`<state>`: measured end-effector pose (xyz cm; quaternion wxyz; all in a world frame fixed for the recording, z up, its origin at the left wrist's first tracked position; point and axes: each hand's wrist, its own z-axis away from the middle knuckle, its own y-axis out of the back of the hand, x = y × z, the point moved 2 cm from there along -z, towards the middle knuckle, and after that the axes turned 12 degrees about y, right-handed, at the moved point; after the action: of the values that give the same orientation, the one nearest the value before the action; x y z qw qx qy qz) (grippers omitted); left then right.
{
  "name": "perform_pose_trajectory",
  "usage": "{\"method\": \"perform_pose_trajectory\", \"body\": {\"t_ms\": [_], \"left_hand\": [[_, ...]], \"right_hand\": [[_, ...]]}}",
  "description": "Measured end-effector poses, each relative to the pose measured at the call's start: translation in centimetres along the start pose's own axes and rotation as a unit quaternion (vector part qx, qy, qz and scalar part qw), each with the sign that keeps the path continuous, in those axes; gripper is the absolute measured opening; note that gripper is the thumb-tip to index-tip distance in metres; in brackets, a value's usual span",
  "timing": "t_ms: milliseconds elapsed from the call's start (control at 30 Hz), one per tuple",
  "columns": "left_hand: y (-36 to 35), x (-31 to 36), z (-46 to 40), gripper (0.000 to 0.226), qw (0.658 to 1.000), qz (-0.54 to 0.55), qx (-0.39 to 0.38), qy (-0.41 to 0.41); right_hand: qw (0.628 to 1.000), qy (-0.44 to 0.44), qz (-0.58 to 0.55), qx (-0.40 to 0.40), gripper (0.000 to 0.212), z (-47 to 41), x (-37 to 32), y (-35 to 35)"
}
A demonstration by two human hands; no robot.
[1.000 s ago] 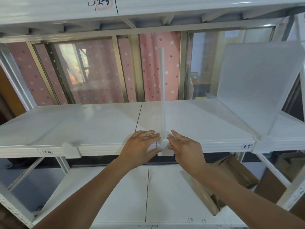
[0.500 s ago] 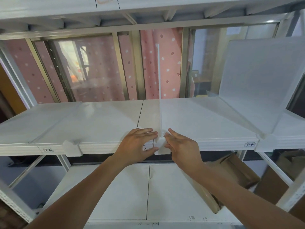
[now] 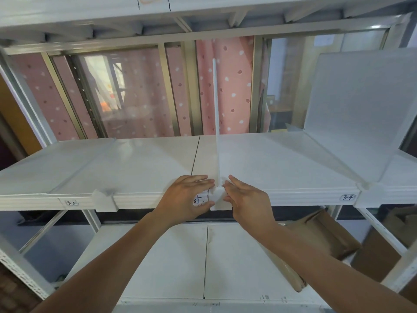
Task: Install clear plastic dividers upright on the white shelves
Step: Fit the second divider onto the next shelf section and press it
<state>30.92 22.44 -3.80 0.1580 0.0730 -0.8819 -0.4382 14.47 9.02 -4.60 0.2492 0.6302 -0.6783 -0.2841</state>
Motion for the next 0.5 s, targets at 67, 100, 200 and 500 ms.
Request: {"method": "perform_pose_trajectory", "body": {"t_ms": [67, 100, 200, 500], "left_hand": [[0.2, -0.3, 0.1, 0.057, 1.000, -0.002, 0.000, 0.004], [0.3, -0.5, 0.1, 0.057, 1.000, -0.002, 0.000, 0.005], [0.4, -0.6, 0.2, 0.057, 1.000, -0.005, -0.001, 0.004], [0.3, -1.2, 0.2, 0.056, 1.000, 0.001, 0.002, -0.001]], "right_hand": [[1.000, 0.002, 0.000, 0.001, 0.042, -0.3, -0.3, -0.1], [1.000, 0.004, -0.002, 0.004, 0.042, -0.4, -0.4, -0.1], [1.000, 0.012, -0.007, 0.017, 0.044, -0.4, -0.7, -0.1], [0.999, 0.027, -0.006, 0.044, 0.044, -0.6, -1.2, 0.0]]}}
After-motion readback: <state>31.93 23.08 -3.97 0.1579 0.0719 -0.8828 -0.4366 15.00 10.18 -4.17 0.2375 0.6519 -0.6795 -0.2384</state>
